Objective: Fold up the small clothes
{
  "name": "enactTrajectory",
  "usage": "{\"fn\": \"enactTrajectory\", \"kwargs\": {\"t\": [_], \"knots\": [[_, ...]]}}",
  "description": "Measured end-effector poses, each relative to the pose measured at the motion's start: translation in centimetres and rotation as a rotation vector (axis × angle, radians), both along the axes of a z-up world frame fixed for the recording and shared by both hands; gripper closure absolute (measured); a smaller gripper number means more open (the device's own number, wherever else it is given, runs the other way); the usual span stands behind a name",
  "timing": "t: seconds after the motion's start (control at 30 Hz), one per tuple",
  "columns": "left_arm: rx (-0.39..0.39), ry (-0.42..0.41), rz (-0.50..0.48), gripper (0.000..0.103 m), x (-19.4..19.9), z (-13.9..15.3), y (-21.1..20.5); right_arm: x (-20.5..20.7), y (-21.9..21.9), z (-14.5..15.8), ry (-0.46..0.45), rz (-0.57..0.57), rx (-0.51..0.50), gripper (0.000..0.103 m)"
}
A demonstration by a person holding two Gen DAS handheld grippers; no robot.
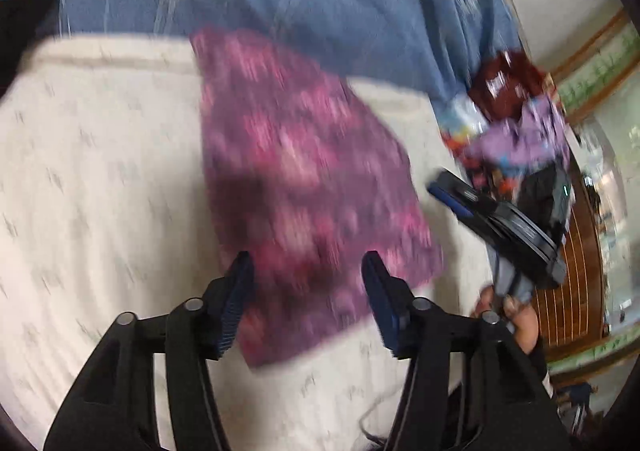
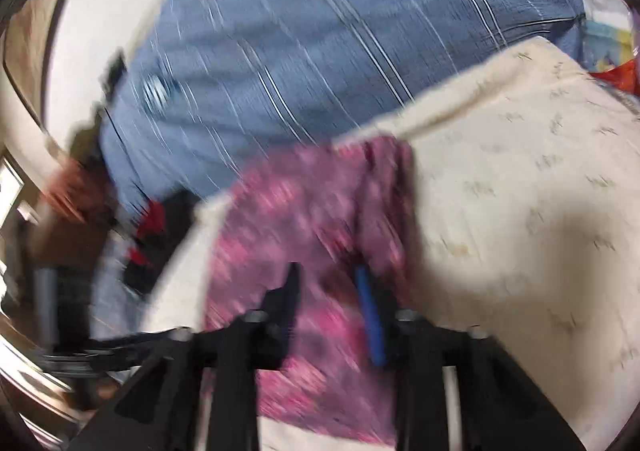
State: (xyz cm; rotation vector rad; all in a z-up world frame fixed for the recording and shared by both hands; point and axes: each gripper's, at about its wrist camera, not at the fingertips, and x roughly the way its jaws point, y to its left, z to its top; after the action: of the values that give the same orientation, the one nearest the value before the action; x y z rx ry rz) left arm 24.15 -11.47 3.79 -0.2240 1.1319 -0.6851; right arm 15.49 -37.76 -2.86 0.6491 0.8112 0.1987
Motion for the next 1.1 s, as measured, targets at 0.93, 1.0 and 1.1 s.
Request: {"fn": "enactTrajectory", "kwargs": {"t": [0.93,1.0,1.1], "knots": [[-0.004,-0.020,0.219,0.059,10.6,0.9,1.1,10.2,0.2,1.1,0.012,0.040,-0.141,0.087],[0.007,-0.041,0.185,0.058,9.5,0.9,0.4,8.9,0.9,2.0,-0.034,0.096,-0.115,0.087],[0.088,-0.008,0.122,0.058,8.1,-1.7,-2.3,7.3,2.1,0.3,-0.016,0.165,-0.135,0.087]]}}
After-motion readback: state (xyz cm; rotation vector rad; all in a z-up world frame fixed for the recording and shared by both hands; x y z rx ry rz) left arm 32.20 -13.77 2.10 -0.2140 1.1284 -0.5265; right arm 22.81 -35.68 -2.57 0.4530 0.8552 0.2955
